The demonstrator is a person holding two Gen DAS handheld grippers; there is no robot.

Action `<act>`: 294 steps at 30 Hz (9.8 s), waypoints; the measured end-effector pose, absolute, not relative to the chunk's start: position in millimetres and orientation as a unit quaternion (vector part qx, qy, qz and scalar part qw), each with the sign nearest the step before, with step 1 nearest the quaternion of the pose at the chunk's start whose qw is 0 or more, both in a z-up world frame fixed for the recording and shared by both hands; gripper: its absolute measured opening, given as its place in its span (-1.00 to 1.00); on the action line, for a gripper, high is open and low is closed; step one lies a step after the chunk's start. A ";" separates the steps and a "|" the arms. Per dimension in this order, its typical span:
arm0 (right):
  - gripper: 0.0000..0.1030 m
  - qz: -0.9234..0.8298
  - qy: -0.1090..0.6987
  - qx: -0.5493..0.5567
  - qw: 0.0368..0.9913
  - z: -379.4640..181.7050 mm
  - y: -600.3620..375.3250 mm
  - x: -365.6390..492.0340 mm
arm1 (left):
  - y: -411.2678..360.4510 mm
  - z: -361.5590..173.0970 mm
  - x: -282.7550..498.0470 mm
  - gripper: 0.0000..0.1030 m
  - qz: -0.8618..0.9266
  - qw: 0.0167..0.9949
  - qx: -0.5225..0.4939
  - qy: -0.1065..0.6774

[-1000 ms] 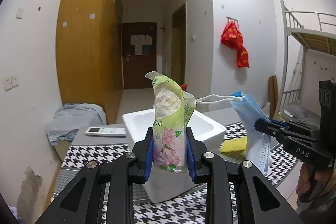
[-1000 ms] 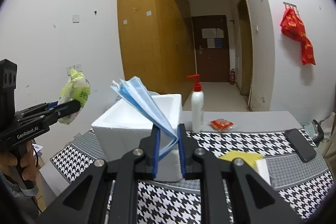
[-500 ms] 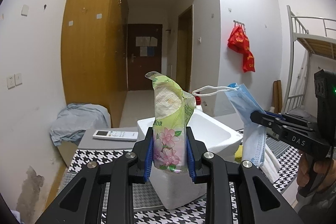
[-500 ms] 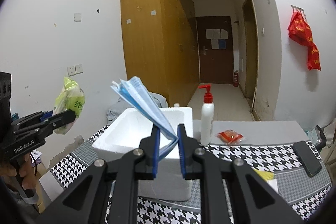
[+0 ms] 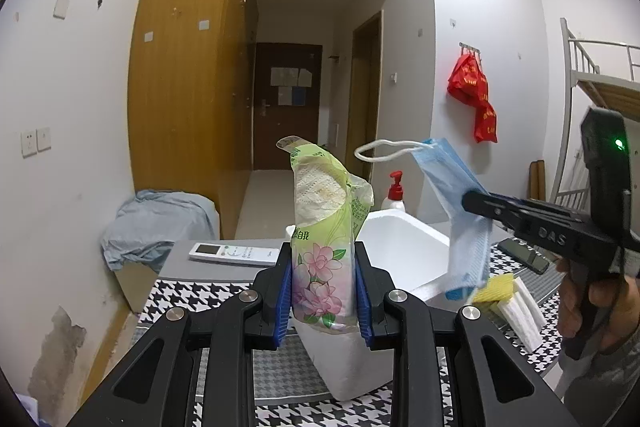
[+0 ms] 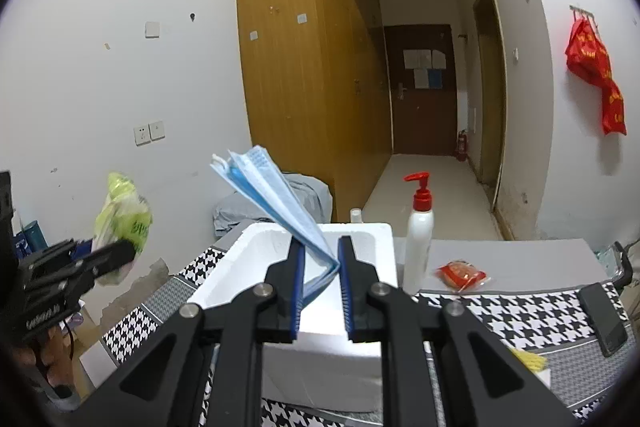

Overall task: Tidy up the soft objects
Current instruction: 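Lift the tissue pack with left gripper while right gripper carries masks over the foam box, then open right gripper to drop the blue masks into the foam box, then lower the tissue pack into the foam box and open left gripper, then withdraw both grippers from the box toward the white paper towels, then grasp the white paper towel stack with right gripper, then grasp a white paper towel with left gripper and lift it while right gripper opens, then move right gripper to the grey cloth while left gripper holds the paper towel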

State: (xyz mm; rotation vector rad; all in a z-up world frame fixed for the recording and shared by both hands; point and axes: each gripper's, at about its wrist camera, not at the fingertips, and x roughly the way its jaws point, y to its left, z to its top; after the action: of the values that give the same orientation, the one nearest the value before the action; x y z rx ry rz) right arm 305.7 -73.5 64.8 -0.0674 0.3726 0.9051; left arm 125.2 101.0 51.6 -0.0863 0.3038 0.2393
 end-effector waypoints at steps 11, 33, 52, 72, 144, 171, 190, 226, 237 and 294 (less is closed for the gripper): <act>-0.62 0.433 0.201 -0.049 0.877 55.1 -42.9 318.4 | 106.3 52.3 128.7 -0.44 0.119 0.979 -0.045 0.160; 0.49 0.411 0.225 -0.089 0.879 38.2 -14.1 326.3 | 119.1 47.8 137.7 -0.44 0.126 0.976 -0.058 0.170; 0.89 0.375 0.212 -0.056 0.901 46.0 -69.7 332.5 | 102.3 49.7 169.0 -0.44 0.101 0.977 -0.045 0.183; 0.89 0.338 0.200 -0.036 0.919 40.3 -127.0 331.6 | 79.5 45.3 212.9 -0.44 0.074 0.973 -0.033 0.214; 0.89 0.231 0.205 -0.038 0.950 -28.0 -236.6 251.6 | -16.7 -14.3 127.7 0.98 0.013 0.990 -0.047 0.132; 0.88 0.211 0.275 -0.016 0.938 -71.2 -287.5 314.2 | -73.4 -38.3 190.7 0.98 -0.036 0.978 -0.026 0.202; -0.14 0.264 0.336 -0.030 0.903 -95.8 -266.0 358.9 | -81.5 -47.7 212.8 0.98 -0.025 0.972 -0.027 0.233; -0.73 0.245 0.327 0.032 0.912 -79.1 -336.4 318.7 | -137.7 -76.6 272.4 0.73 -0.092 0.934 -0.033 0.343; -0.72 0.226 0.330 0.037 0.916 -83.0 -348.6 318.9 | -138.0 -99.8 298.3 -0.16 -0.078 0.908 -0.056 0.409; -0.19 0.305 0.350 -0.048 0.884 -80.1 -246.8 379.6 | -77.8 -55.9 219.1 -0.94 -0.032 0.951 -0.021 0.308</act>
State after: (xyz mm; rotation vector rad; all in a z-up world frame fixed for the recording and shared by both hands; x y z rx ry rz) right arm 379.6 -246.8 -80.1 -0.1006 0.7283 0.6350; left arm 219.1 -77.8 -55.9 -0.0434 0.6260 -0.0644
